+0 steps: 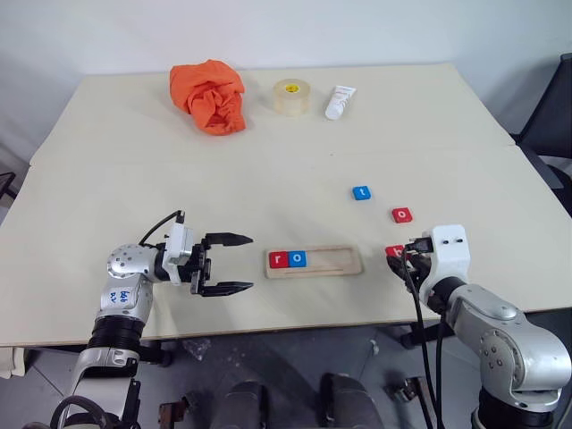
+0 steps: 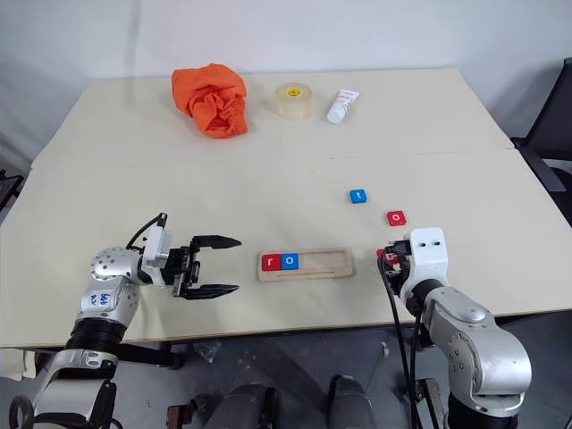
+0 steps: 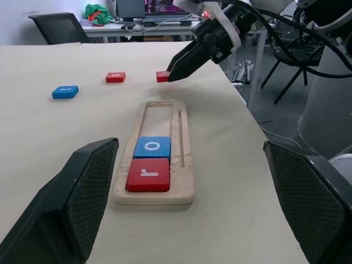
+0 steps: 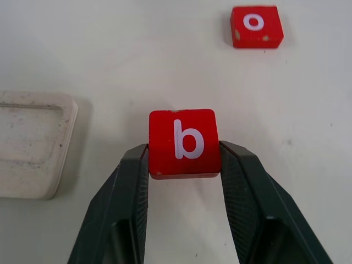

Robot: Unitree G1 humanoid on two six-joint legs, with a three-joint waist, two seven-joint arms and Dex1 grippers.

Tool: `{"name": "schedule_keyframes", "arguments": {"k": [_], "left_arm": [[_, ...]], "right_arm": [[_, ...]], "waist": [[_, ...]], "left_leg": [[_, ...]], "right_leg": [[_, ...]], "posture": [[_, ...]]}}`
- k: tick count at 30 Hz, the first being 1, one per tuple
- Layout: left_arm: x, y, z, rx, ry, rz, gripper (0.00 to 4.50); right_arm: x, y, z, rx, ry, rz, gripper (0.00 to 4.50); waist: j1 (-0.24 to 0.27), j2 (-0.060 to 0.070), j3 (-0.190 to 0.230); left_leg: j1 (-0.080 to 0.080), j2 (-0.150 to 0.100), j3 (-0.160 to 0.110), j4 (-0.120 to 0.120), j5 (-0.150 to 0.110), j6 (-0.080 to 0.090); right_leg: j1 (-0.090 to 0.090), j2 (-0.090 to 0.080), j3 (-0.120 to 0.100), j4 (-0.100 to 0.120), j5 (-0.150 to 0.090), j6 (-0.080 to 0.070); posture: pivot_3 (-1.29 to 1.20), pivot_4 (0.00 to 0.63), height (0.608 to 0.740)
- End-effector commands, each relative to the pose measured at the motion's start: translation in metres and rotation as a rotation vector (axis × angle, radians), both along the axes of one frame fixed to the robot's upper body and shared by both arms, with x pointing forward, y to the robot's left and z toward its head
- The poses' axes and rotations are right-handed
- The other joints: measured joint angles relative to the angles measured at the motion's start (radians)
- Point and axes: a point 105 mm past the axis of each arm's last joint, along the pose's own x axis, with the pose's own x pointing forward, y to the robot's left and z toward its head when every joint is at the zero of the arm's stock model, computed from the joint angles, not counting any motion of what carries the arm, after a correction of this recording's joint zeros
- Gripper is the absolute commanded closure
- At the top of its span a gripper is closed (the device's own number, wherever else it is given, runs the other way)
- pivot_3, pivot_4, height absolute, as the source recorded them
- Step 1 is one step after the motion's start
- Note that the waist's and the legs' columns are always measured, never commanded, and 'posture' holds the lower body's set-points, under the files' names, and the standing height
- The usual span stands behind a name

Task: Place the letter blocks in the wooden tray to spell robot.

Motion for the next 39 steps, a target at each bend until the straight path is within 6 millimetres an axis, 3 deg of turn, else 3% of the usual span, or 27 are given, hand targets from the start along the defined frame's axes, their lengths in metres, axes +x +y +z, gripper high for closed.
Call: {"name": "schedule_keyframes", "arguments": {"k": [1, 4, 10, 14, 21, 30, 37, 39], "left_arm": [[0.002, 0.003, 0.011, -0.009, -0.046, 0.012, 0.00], [0.003, 0.003, 0.012, -0.010, -0.049, 0.016, 0.00], [0.004, 0.002, 0.012, -0.017, -0.053, 0.024, 0.00], [0.005, 0.001, 0.012, -0.023, -0.052, 0.023, 0.00], [0.009, -0.003, 0.013, -0.034, -0.057, 0.019, 0.00], [0.006, -0.001, 0.013, -0.045, -0.073, 0.041, 0.00], [0.001, 0.005, 0.013, -0.045, -0.078, 0.078, 0.00], [-0.001, 0.007, 0.012, -0.043, -0.078, 0.085, 0.00]], "right_arm": [[0.002, 0.001, 0.005, 0.000, -0.038, -0.011, 3.04], [0.002, 0.002, 0.002, -0.005, -0.034, -0.001, 1.99], [0.000, 0.002, 0.019, -0.031, -0.089, 0.074, 0.04], [-0.006, 0.003, 0.034, -0.131, -0.098, 0.309, 0.04], [-0.009, -0.011, 0.034, -0.366, 0.028, 0.747, 0.04], [0.038, -0.026, 0.026, -0.484, 0.079, 0.922, 0.04], [0.050, -0.033, 0.010, -0.495, 0.172, 0.977, 0.04], [0.051, -0.033, 0.010, -0.496, 0.180, 0.984, 0.42]], "waist": [[0.000, 0.000, 0.000], [0.000, 0.000, 0.000], [0.000, 0.000, 0.000], [0.001, 0.000, 0.000], [0.001, -0.001, 0.001], [-0.002, -0.003, 0.001], [0.000, -0.002, 0.001], [0.001, -0.002, 0.001]], "left_leg": [[0.000, 0.000, 0.000, 0.000, 0.000, 0.000], [0.000, 0.000, 0.000, 0.000, 0.000, 0.000], [0.000, 0.000, 0.000, 0.000, 0.000, 0.001], [0.000, -0.001, 0.001, 0.000, -0.001, 0.002], [0.000, 0.000, 0.002, 0.000, -0.001, 0.003], [0.002, 0.001, 0.005, 0.001, -0.001, 0.003], [0.000, 0.000, 0.003, 0.001, -0.001, 0.003], [0.000, 0.000, 0.002, 0.001, -0.001, 0.003]], "right_leg": [[0.000, 0.000, 0.000, 0.000, 0.000, 0.000], [0.000, 0.000, 0.000, 0.000, 0.000, 0.000], [0.000, 0.000, 0.000, 0.000, 0.000, 0.000], [0.000, 0.000, 0.001, -0.002, 0.000, 0.000], [0.002, 0.000, 0.000, -0.005, 0.000, 0.001], [0.003, 0.000, 0.000, -0.006, 0.001, 0.001], [0.003, -0.002, -0.003, -0.007, 0.001, 0.002], [0.003, -0.002, -0.003, -0.008, 0.001, 0.002]], "posture": [[0.00, 0.150, 0.740], [0.00, 0.150, 0.740], [0.00, 0.150, 0.740], [0.00, 0.150, 0.740], [0.00, 0.150, 0.740], [0.00, 0.150, 0.740], [0.00, 0.150, 0.740], [0.00, 0.150, 0.740]]}}
